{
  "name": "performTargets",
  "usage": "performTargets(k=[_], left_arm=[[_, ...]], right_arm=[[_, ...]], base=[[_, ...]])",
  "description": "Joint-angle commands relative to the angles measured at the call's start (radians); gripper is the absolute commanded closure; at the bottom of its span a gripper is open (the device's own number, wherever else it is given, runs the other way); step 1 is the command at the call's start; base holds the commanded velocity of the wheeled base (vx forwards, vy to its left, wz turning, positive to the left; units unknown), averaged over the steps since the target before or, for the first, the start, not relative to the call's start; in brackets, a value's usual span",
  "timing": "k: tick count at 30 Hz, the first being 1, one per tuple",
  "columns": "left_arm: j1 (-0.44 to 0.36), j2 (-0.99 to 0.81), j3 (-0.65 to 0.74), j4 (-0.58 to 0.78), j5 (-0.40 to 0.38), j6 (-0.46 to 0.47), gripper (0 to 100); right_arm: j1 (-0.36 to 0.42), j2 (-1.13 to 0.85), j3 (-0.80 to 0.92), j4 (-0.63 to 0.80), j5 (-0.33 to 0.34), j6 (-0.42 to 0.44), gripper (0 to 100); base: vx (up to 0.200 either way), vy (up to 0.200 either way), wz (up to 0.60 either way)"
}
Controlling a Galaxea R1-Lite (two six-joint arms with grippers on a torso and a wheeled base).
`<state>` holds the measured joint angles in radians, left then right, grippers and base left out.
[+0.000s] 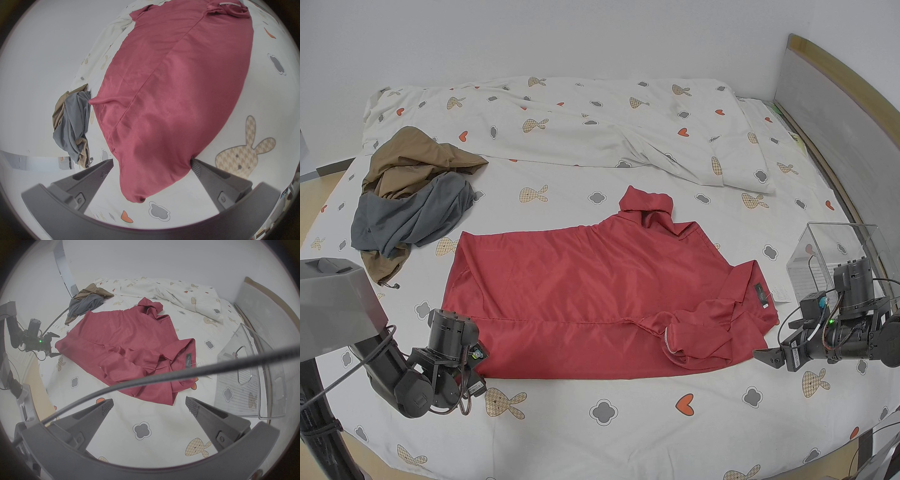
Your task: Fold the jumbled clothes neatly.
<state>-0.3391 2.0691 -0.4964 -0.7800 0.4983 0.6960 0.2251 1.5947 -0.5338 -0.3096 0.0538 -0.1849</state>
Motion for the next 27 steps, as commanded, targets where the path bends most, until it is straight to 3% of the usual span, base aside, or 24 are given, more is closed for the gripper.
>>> performTargets(k=[1,3,4,20,25,27], left_arm=[[0.020,0.048,-0.024,-0.001,0.000,-0.001,0],[0.022,0.049,-0.025,-0.001,0.000,-0.001,0],[0.022,0.049,-0.024,-0.001,0.000,-0.001,100],[-0.001,-0.063,0.050,-0.001,0.000,-0.001,100],[-0.011,-0.078,0.061,-0.001,0.000,-0.003,100],[-0.011,-0.077,0.061,-0.002,0.000,-0.004,100]], right_arm=[[0.000,-0.005,0.003,0.000,0.000,-0.001,0],[0.000,-0.005,0.008,0.000,0.000,0.001,0],[0.000,-0.005,0.008,0.000,0.000,0.001,0],[0.026,0.024,0.020,-0.002,-0.005,0.002,0],[0.138,0.149,0.040,-0.008,-0.241,0.002,0],[0.169,0.200,0.057,-0.017,-0.296,0.010,0]], base=[[0.000,0.000,0.00],[0.000,0.000,0.00],[0.000,0.000,0.00],[0.000,0.000,0.00],[0.000,0.000,0.00],[0.000,0.000,0.00]])
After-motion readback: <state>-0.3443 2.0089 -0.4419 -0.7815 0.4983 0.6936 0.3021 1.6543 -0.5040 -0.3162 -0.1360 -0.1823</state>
